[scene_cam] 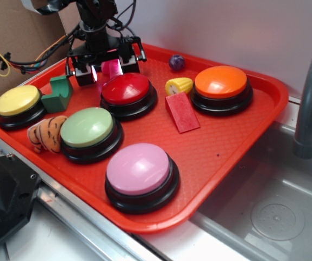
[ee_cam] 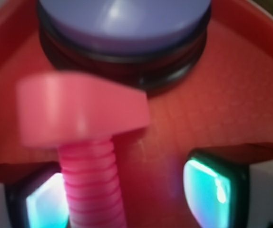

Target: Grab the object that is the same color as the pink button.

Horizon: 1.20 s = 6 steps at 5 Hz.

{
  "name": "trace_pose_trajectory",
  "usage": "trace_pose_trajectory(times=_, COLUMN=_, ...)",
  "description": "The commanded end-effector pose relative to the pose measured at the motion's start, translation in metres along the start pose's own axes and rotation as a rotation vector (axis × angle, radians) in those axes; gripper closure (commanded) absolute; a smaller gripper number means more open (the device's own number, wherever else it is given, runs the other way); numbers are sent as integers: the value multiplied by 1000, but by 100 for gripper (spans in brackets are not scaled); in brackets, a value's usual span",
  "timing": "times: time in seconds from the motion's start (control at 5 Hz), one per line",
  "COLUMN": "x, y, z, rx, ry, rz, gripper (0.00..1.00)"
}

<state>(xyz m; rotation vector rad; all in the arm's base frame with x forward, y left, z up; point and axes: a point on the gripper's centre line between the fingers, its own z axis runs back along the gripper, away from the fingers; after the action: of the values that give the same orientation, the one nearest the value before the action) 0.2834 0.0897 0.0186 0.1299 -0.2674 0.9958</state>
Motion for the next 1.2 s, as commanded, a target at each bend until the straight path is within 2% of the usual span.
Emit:
trace_pose_trajectory(times=0.0, x=16, y=4, z=10, rx=-48, ry=-26, rz=-27, gripper=100)
trace_pose_trajectory(times=0.2, x=18, y=5, z=14, rx=-34, ry=-20, rz=-52, gripper=100)
trace_pose_trajectory(times=0.4, x=18, y=4, z=40, rx=-46, ry=-2, rz=-158, gripper=100)
trace_pose_trajectory(times=0.6, x=18, y=1, z=79, rx=-60, ry=71, rz=-340, gripper=100)
trace_pose_trajectory(times=1.0, x=-14, y=1, z=137, rx=-150, ry=132, rz=-624, gripper=100)
